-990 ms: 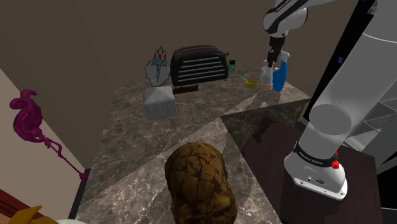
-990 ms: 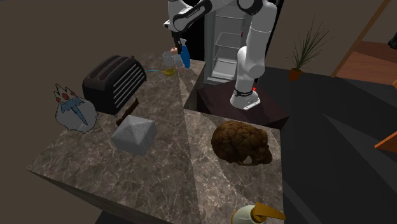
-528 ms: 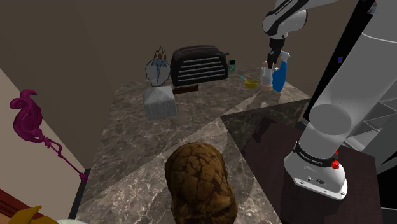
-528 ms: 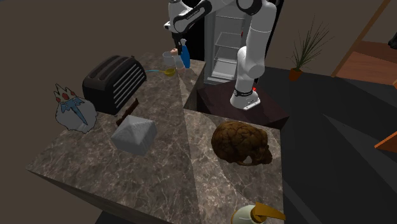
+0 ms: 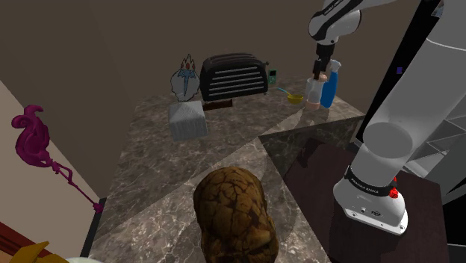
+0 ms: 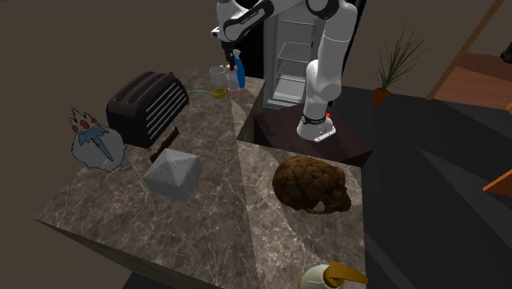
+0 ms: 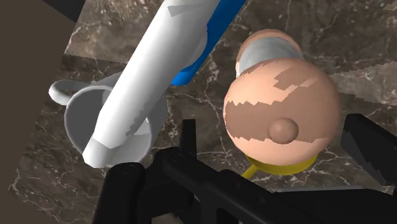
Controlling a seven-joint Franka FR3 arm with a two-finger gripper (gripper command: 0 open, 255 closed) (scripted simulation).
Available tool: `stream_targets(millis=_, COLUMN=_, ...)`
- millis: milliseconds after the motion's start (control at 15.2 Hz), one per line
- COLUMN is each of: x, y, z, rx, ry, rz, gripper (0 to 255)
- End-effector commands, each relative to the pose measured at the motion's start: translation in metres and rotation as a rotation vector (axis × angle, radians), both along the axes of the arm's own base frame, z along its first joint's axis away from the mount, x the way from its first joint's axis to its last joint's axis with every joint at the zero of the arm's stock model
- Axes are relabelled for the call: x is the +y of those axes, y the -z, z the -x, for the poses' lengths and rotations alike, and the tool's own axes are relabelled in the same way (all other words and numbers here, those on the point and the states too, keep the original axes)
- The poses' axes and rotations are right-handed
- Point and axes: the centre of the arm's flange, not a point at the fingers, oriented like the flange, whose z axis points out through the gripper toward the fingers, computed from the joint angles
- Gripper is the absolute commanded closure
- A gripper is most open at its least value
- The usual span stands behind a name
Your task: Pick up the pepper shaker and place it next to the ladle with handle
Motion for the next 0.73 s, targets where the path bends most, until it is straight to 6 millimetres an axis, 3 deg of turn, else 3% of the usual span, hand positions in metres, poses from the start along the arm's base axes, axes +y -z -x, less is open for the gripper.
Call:
stream_targets(millis=0, x=0.002, y=-0.021, z=0.000, rx=0.000, ry=0.000, rz=0.000, gripper=0)
stream_targets(millis=132, x=0.006, y=-0.044, z=0.000, rx=0.000, ry=0.000, rz=0.000, gripper=0)
stream_targets(millis=660, x=0.006, y=-0.044, z=0.000, rx=0.000, ry=0.000, rz=0.000, gripper=0)
